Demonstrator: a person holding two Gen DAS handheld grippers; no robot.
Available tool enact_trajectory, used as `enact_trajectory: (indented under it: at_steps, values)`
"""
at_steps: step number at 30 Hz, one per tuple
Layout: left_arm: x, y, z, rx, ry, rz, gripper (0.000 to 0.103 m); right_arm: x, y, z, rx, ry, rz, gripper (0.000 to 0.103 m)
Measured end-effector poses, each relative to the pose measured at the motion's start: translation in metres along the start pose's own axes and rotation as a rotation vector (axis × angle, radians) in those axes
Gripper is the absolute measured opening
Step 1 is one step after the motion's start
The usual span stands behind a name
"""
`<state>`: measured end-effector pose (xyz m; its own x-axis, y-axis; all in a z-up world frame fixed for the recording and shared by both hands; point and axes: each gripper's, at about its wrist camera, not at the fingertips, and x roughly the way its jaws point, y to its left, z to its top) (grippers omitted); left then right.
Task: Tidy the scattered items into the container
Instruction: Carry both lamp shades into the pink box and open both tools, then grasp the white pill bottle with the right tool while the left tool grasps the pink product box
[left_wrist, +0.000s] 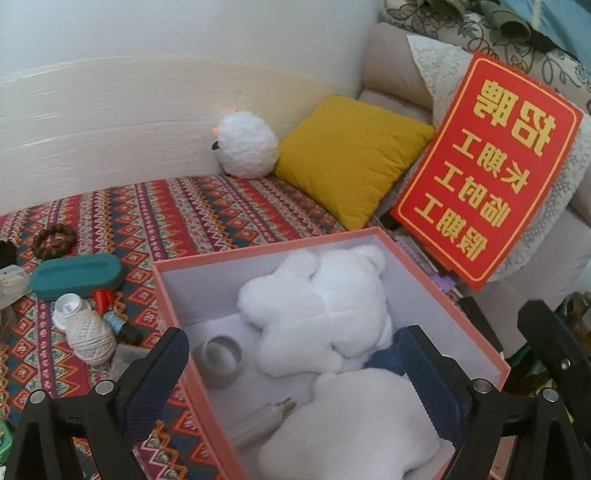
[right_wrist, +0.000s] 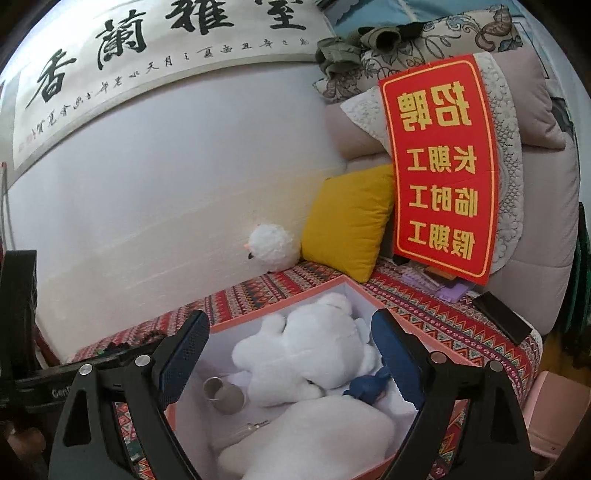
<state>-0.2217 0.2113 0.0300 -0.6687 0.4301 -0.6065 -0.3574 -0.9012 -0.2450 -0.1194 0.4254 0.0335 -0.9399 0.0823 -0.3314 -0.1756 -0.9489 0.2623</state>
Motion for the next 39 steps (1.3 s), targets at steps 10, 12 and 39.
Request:
enact_trajectory:
  at_steps: [10, 12, 39]
  values:
    - [-0.062, 0.068, -0.021, -0.036, -0.066, 0.133, 0.095, 0.001, 0.074, -0.015, -0.080, 0.022, 0.120, 0.092]
    - [-0.078, 0.092, -0.027, -0.061, -0.075, 0.183, 0.095, 0.001, 0.102, -0.023, -0.122, 0.040, 0.163, 0.092]
    - [-0.064, 0.532, -0.090, -0.396, 0.189, 0.770, 0.095, 0.204, 0.471, -0.255, -0.846, 0.607, 0.517, 0.091]
